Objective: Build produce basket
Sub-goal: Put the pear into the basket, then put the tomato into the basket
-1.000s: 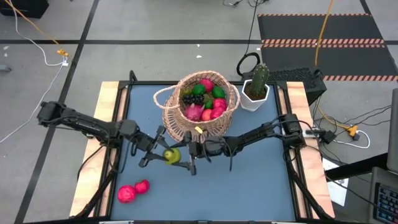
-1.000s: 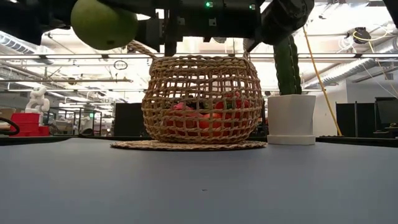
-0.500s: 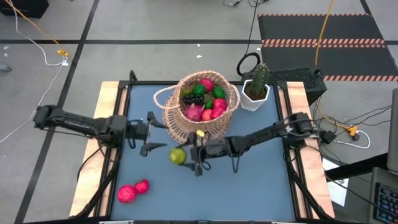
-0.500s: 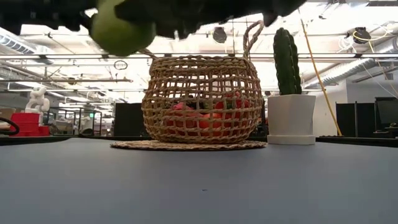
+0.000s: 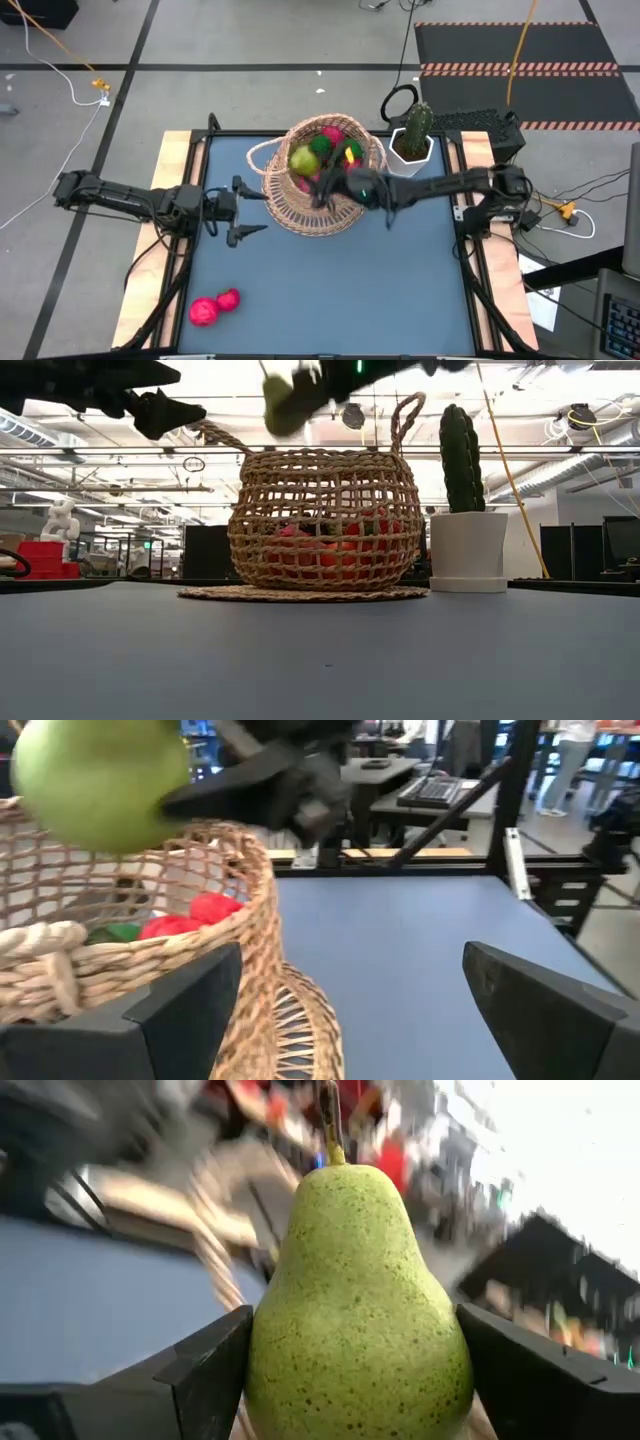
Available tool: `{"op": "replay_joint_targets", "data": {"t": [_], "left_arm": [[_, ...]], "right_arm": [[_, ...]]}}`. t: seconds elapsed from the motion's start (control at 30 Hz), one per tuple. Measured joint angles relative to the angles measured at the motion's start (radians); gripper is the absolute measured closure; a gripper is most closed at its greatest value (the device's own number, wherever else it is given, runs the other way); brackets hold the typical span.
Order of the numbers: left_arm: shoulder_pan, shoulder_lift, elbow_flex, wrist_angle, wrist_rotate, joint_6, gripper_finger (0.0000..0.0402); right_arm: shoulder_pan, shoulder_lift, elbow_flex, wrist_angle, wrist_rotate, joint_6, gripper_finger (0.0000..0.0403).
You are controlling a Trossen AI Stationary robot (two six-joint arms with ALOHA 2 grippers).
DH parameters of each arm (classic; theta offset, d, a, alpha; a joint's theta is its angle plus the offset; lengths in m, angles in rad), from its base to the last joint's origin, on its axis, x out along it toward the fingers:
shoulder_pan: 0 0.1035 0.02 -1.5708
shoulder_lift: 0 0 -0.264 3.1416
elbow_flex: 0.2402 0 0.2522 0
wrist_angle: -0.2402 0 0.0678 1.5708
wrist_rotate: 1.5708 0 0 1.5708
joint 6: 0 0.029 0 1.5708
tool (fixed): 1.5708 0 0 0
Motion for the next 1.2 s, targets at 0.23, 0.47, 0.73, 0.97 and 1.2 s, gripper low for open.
{"op": "replay_joint_targets", "data": {"t": [0.23, 0.47, 0.73, 0.97, 1.2], "left_arm": [[-0.042, 0.002, -0.001, -0.107, -0.004, 0.001, 0.0021], [-0.069, 0.003, -0.002, -0.170, -0.005, 0.003, 0.0021], [-0.111, 0.003, 0.024, -0.188, -0.002, 0.067, 0.0021], [-0.158, 0.003, 0.027, -0.227, -0.001, 0.133, 0.0067], [-0.200, 0.004, 0.041, -0.176, 0.112, 0.103, 0.0130]], "right_arm": [[-0.136, 0.019, -0.018, -0.204, 0.004, 0.355, 0.0073], [-0.159, 0.004, -0.027, -0.269, 0.005, 0.432, 0.0024], [-0.097, -0.011, -0.027, -0.266, -0.033, 0.430, 0.0008], [0.073, -0.018, -0.027, 0.000, -0.393, 0.604, 0.0009], [0.240, 0.117, -0.014, 0.276, -0.348, 0.558, 0.0009]]}}
